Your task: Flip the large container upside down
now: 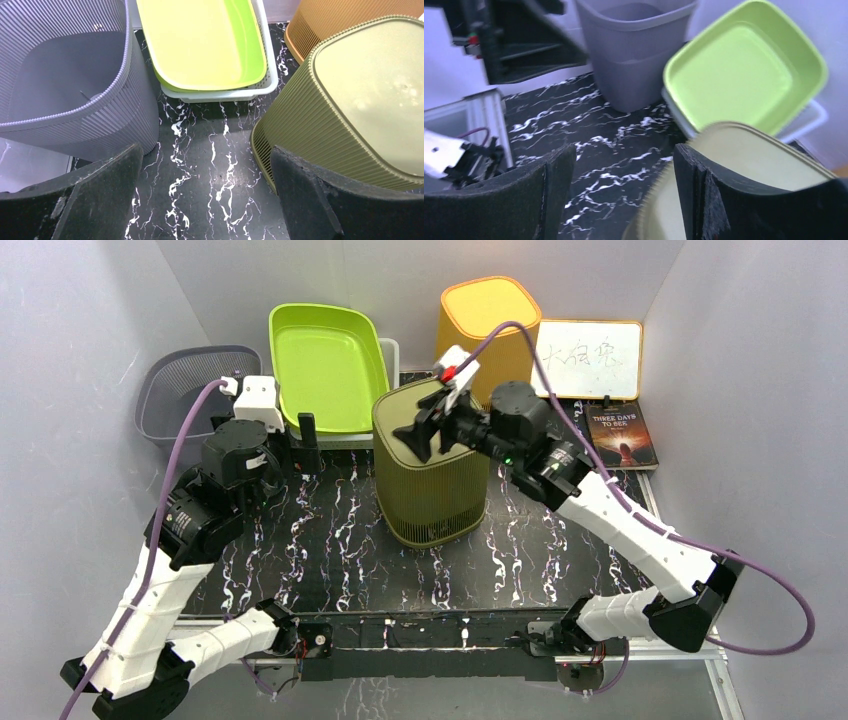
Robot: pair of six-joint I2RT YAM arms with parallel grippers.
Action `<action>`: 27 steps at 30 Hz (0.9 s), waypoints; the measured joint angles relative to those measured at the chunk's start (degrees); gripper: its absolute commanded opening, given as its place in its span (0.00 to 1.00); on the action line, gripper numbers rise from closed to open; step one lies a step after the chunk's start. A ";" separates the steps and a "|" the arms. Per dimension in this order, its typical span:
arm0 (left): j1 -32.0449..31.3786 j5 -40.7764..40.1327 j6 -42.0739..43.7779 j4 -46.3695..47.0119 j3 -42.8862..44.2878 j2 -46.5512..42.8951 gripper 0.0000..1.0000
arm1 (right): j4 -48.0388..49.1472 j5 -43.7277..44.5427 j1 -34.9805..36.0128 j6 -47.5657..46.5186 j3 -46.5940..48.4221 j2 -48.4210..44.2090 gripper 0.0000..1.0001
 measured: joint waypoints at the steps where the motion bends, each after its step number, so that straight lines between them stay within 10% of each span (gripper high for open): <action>1: 0.00 -0.02 0.00 0.09 0.35 0.00 0.98 | 0.04 0.20 2.21 -0.61 0.74 1.16 0.70; 7: 0.00 -0.79 0.02 0.46 1.46 -0.42 0.98 | 0.11 1.40 9.14 -1.57 1.62 8.90 0.97; 27: 0.00 -1.46 0.24 1.49 2.86 -0.63 0.98 | 14.73 16.81 12.20 5.99 0.81 23.61 0.98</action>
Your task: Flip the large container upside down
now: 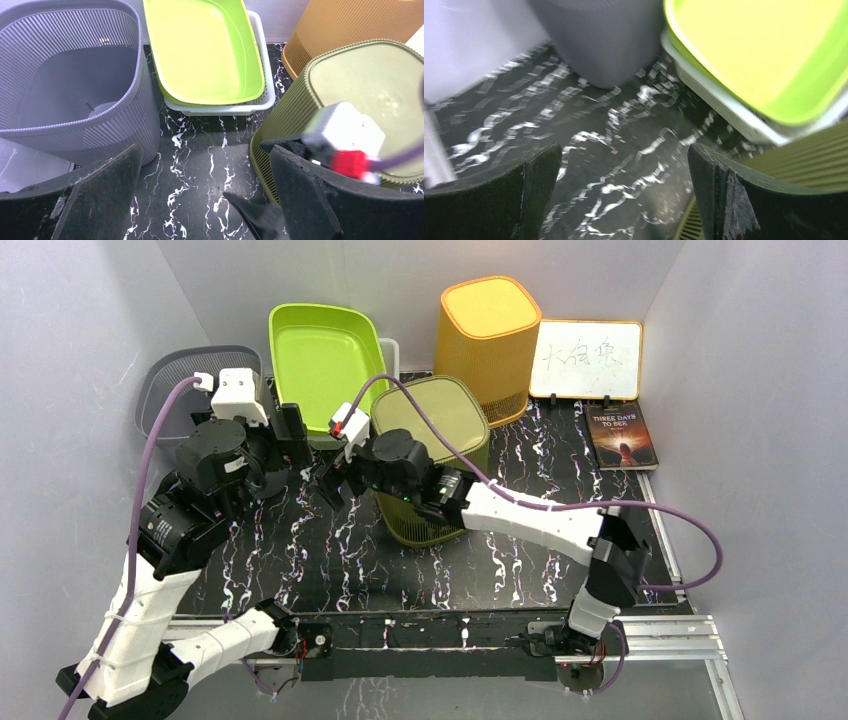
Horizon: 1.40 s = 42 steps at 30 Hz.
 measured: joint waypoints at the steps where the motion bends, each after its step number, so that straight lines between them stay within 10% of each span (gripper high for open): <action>1: 0.00 -0.02 0.02 -0.04 -0.13 -0.02 0.98 | 0.04 3.19 0.00 0.87 -0.15 1.60 0.98; 10: 0.00 -1.01 0.24 -0.13 -1.86 -2.14 0.98 | -1.38 18.93 -4.94 5.51 -7.30 5.31 0.98; 27: 0.00 -1.20 -0.24 -0.46 -3.98 -2.91 0.98 | -0.22 19.56 -31.43 3.50 -17.49 -4.57 0.98; 42: 0.00 -5.70 1.73 -2.43 -3.52 5.42 0.96 | -8.11 3.76 -26.01 1.14 -17.90 -15.72 0.98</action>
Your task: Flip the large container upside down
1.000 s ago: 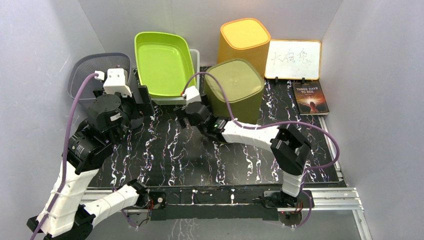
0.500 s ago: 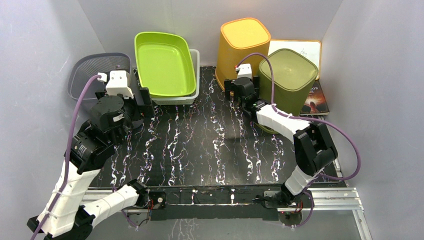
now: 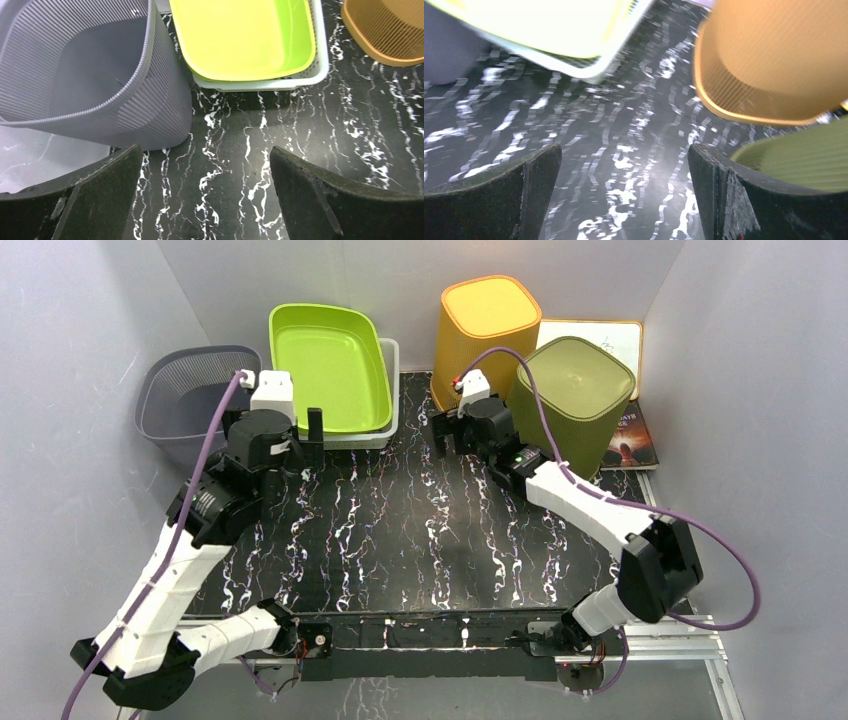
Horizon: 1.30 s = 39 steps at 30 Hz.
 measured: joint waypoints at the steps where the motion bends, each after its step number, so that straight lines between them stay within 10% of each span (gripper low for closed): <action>1: 0.00 -0.50 0.85 0.28 0.00 0.74 0.96 | -0.39 -0.98 1.42 -0.22 0.46 -1.20 0.98; 10: 2.80 -3.54 13.25 7.89 8.70 11.43 0.80 | -1.03 -12.20 4.81 -0.02 1.73 -6.99 0.98; 15: 15.61 4.52 16.02 10.03 15.32 17.97 0.82 | -1.11 -15.10 4.76 1.18 -0.37 -7.45 0.98; 23: 28.37 16.20 15.80 11.65 13.31 26.49 0.72 | -1.46 -15.98 4.79 1.68 -3.04 -11.17 0.98; 39: 33.05 21.31 13.73 12.87 4.63 27.41 0.53 | -1.44 -12.52 4.76 1.49 -4.96 -14.14 0.98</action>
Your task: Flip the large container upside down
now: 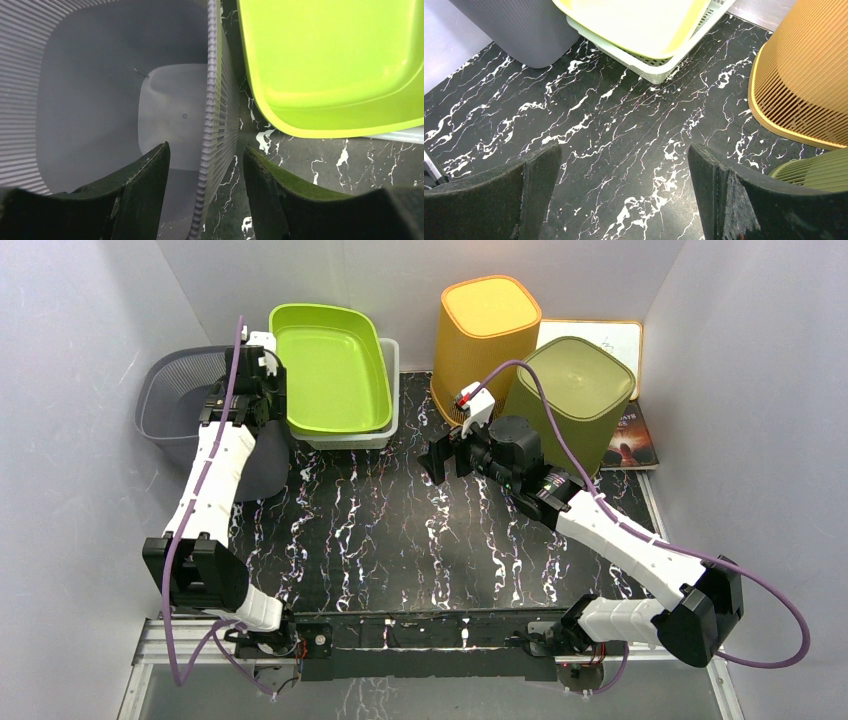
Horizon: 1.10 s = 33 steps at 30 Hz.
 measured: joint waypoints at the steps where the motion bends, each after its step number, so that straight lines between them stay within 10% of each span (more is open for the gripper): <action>1: 0.13 -0.13 -0.22 -0.17 -0.55 0.00 0.51 | 0.04 0.13 0.00 0.00 0.00 0.00 0.98; 7: 0.39 -1.03 -1.84 -0.98 -1.33 -0.33 0.41 | 0.24 1.01 0.00 0.00 -0.70 0.00 0.98; 15: -0.09 -0.92 -5.27 -1.77 -3.37 -5.88 0.00 | 0.07 1.70 0.00 0.00 -0.83 0.28 0.98; 33: 0.57 4.79 -10.75 -16.57 -3.80 -17.86 0.00 | -2.16 5.68 0.00 -0.52 -0.70 1.27 0.98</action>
